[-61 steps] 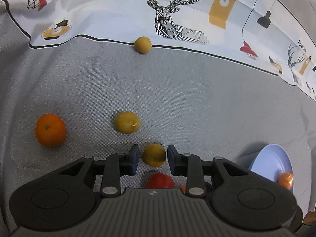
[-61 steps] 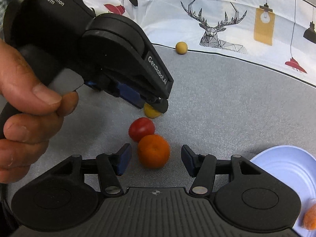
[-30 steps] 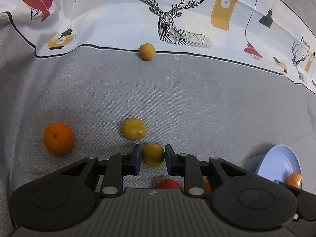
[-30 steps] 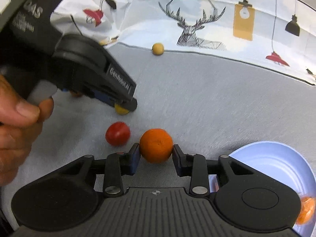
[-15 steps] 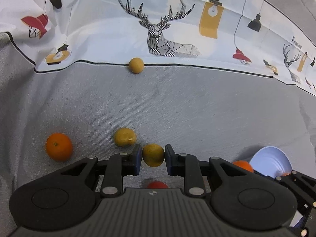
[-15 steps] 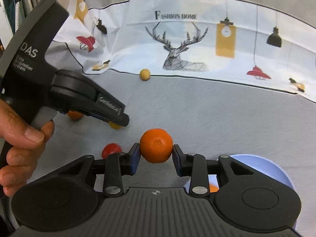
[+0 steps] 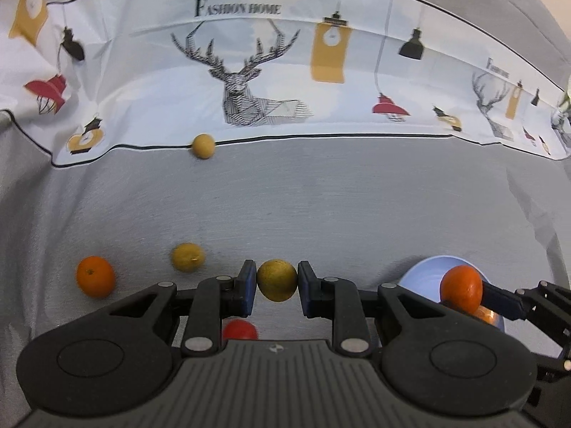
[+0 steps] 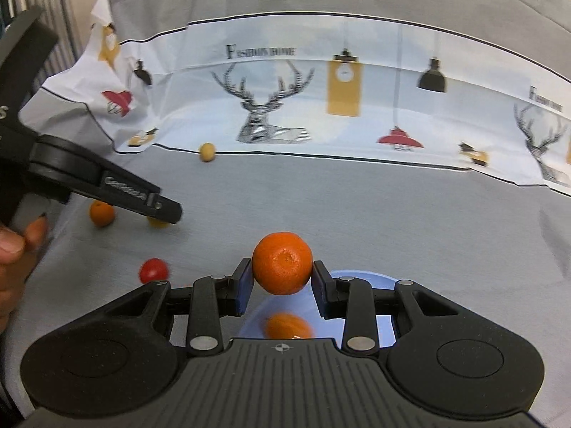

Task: Organize fruits
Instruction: 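Carry the plum in the left gripper and the mandarin in the right gripper over the blue plate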

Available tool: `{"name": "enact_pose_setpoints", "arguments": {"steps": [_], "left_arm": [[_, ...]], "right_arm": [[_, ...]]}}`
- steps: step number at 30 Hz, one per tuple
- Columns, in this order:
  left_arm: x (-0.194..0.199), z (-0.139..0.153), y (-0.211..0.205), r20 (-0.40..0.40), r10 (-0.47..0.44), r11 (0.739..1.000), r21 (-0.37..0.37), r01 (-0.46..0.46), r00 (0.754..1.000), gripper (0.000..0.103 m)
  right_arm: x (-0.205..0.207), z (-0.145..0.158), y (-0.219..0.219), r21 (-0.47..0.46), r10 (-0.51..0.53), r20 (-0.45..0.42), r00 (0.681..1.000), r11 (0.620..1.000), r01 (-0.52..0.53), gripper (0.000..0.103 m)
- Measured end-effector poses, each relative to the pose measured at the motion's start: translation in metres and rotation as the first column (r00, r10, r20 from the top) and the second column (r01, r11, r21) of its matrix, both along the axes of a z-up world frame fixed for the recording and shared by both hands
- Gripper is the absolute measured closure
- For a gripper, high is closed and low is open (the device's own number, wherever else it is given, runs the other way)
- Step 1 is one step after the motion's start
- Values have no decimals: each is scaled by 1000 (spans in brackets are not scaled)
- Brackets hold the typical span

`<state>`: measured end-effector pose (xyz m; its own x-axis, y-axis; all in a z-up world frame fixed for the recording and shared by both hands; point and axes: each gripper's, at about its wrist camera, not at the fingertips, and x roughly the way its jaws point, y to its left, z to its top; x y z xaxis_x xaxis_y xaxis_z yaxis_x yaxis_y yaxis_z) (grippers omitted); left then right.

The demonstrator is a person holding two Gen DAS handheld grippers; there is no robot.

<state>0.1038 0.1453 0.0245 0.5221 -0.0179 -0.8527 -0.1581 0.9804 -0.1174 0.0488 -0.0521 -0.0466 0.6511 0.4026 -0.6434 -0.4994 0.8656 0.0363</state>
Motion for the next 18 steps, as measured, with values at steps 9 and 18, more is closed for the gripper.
{"name": "enact_pose_setpoints", "arguments": {"steps": [9,18], "left_arm": [[3,-4,-26,5,-53,999,10,53,999,76],[8,-6,-41,15,-86,996,0,86,996,76]], "right_arm": [[-1,2,-29,-5,-48,-2,999,999,48,66],[3,1,-46,-8,-77,-5,997,997,77,66]]}}
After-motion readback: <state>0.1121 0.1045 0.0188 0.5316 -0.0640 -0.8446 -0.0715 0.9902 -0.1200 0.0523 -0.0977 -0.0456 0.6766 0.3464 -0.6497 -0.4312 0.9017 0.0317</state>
